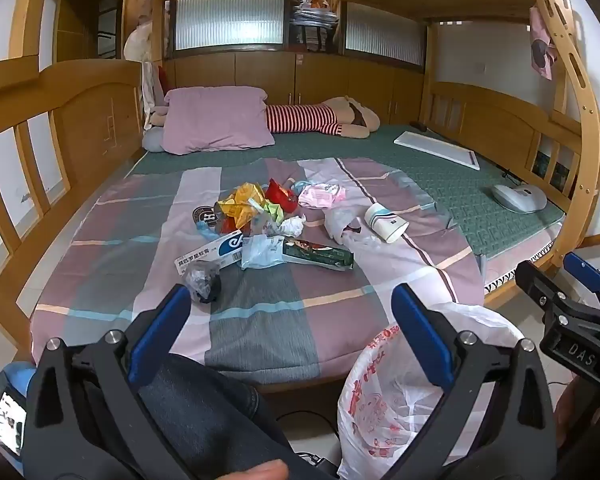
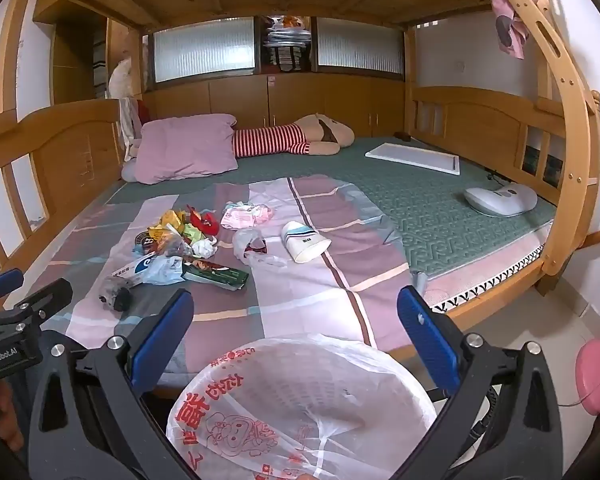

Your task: Collect trash

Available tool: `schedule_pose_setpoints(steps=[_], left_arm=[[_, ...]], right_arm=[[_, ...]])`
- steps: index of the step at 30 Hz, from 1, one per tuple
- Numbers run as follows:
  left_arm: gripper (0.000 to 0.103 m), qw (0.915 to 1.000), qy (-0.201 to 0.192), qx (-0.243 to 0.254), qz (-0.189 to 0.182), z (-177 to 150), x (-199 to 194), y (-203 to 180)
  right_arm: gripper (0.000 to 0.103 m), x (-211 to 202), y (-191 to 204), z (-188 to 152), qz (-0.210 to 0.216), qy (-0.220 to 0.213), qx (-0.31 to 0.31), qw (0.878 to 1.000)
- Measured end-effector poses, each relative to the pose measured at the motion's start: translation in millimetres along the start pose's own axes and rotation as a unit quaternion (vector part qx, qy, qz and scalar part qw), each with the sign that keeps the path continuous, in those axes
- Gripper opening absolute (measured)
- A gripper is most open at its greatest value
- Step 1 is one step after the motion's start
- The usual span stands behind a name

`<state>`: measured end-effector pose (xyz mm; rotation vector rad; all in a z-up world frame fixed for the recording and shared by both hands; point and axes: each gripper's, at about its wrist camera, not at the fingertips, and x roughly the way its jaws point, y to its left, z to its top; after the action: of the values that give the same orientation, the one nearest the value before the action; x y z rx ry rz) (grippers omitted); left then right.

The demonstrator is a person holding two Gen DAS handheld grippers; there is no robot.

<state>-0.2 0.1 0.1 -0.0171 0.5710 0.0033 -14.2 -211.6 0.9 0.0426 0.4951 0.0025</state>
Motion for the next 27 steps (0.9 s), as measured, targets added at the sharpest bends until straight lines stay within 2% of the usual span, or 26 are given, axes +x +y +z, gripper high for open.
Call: schedule_pose_setpoints(steps=[9,16,27], left_arm=[[0.1,1.0,0.004,0.002,-0.002,-1.2,-0.7,-2.6],[0.1,1.0,0.007,0.0,-0.003,-6.1,1.6,0.1],[0.1,0.9999,0.01,-0.002,-0.003,-9.0,3.4,-1.0]], right_arm=[[0.1,2.2,4.9,1.8,0.005,0.005,0.005,1.0],[0.1,-1.2,-6.7,5.3,0.008,0.006,0.003,1.0],[0.1,2.2,3.3,-2.3,0.01,0.01,-0.003,1.0]])
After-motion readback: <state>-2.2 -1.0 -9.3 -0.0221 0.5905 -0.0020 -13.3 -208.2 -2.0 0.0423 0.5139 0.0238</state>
